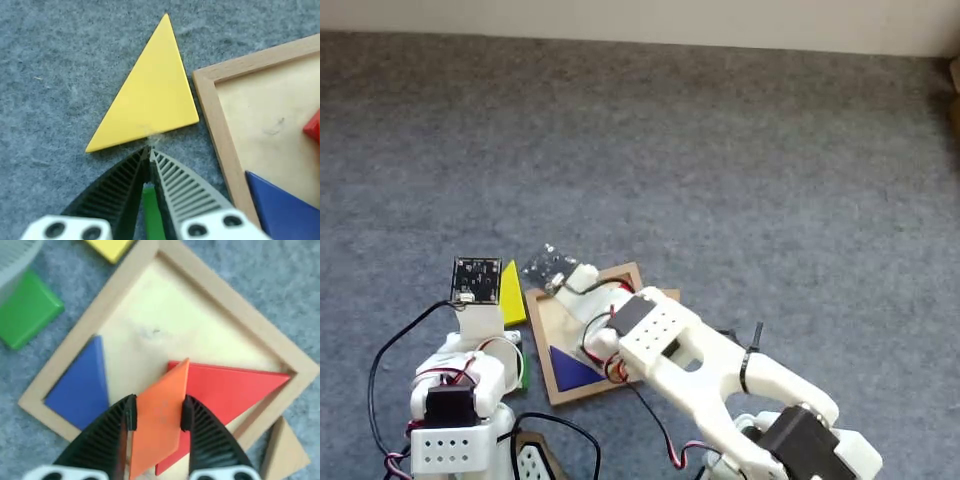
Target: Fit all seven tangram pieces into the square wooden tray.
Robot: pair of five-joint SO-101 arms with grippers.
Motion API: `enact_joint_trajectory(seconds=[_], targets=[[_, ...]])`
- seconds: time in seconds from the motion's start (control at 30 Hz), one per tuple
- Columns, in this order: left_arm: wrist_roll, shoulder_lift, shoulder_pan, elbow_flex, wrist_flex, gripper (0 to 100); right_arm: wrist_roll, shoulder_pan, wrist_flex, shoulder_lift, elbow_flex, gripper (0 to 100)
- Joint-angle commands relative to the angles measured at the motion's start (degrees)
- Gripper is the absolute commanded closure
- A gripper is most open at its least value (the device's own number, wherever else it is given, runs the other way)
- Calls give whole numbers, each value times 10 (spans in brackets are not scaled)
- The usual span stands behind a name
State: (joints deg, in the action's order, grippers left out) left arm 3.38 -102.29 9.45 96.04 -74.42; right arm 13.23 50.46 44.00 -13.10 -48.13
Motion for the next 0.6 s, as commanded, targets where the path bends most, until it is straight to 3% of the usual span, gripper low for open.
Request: enact_joint_trajectory(seconds=[0.0, 0.27, 0.57], targets=[[-5, -4, 7, 12, -4, 993, 35, -51, 0, 7, -2, 964], [-5, -4, 7, 12, -4, 993, 74, -118, 0, 5, 1, 964], [-5, -4, 7, 12, -4, 993, 73, -111, 64, -113, -2, 964]])
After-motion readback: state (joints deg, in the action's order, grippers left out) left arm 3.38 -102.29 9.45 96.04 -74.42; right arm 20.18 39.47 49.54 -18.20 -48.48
